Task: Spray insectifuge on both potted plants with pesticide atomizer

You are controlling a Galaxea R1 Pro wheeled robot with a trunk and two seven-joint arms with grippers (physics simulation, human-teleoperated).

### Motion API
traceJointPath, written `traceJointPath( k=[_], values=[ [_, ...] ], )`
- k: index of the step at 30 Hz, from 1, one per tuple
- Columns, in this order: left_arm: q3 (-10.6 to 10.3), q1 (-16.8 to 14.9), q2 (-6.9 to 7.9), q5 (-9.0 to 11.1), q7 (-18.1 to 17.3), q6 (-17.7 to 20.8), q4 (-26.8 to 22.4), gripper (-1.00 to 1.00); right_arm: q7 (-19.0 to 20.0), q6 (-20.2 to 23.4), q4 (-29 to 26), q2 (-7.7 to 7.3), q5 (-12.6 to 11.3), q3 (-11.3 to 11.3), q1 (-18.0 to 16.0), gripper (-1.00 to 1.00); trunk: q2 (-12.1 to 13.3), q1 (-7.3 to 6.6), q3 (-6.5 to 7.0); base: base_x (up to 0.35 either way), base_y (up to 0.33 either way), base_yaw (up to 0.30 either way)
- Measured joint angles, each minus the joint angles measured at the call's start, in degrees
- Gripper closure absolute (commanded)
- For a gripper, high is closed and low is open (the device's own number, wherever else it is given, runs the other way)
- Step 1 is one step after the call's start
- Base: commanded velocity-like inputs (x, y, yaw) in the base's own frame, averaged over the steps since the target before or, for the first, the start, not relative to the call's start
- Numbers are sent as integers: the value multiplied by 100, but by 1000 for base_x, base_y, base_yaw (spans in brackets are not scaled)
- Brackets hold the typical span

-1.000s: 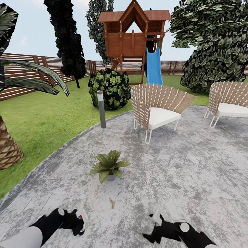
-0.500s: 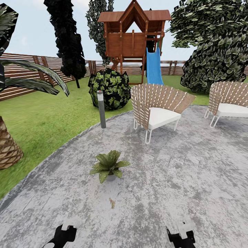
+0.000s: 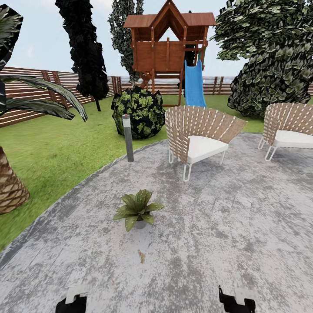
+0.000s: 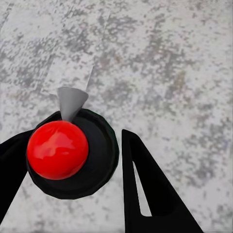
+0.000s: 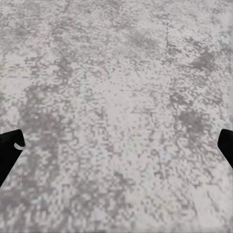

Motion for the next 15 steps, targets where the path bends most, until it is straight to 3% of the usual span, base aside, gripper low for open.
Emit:
traceJointPath(
  k=[5, 15],
  values=[
    [0, 0, -3, 7, 0, 0, 7, 100, 10, 61, 160, 111, -6, -3, 248, -100, 0, 0, 0, 0, 0, 0],
    [-16, 0, -9, -39, -25, 0, 1, 100, 14, 64, 167, 129, -5, 0, 343, -100, 0, 0, 0, 0, 0, 0]
  ],
)
